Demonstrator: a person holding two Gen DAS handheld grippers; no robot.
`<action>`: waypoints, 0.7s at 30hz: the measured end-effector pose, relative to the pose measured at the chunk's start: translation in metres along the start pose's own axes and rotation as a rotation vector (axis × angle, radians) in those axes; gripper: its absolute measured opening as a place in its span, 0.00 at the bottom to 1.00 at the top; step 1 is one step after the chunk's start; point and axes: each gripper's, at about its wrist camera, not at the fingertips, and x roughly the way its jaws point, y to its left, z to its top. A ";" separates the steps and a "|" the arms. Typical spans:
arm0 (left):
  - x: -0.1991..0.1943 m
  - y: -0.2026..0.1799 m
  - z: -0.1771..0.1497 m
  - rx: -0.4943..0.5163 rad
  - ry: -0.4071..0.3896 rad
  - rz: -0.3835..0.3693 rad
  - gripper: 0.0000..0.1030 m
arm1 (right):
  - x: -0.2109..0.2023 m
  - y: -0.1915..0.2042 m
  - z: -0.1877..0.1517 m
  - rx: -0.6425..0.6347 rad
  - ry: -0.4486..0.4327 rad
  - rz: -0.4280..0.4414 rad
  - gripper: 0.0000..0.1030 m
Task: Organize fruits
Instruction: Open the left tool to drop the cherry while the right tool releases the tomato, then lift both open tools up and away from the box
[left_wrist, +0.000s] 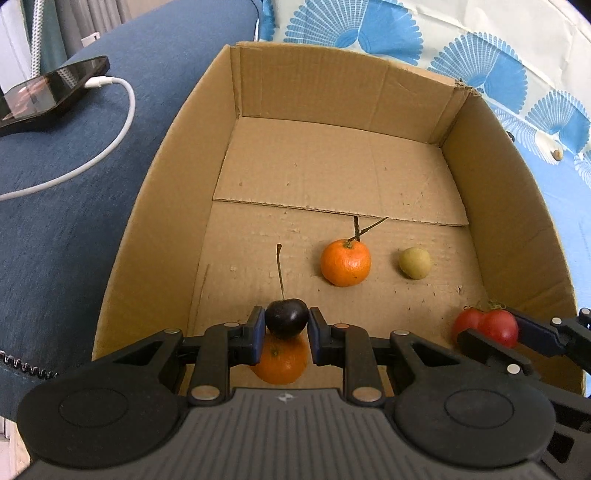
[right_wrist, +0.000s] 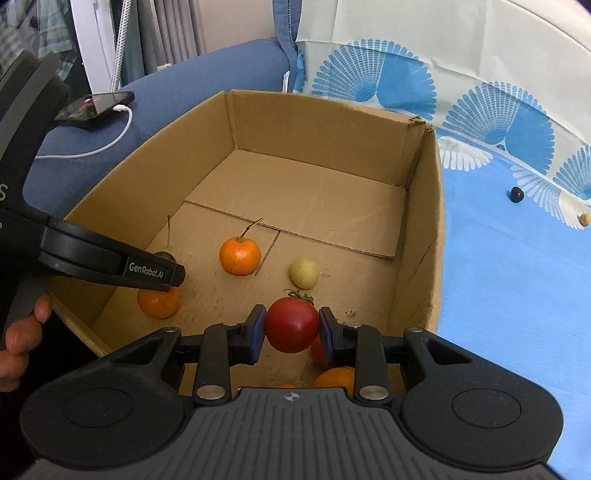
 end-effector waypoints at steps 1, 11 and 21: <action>-0.001 0.000 0.001 0.001 0.001 -0.013 0.55 | 0.000 0.000 0.001 -0.007 -0.002 0.006 0.32; -0.044 -0.010 -0.006 0.081 -0.092 -0.031 1.00 | -0.030 0.007 0.008 -0.055 -0.047 0.032 0.85; -0.114 0.009 -0.041 0.016 -0.123 0.003 1.00 | -0.098 0.001 -0.015 0.096 -0.022 0.043 0.94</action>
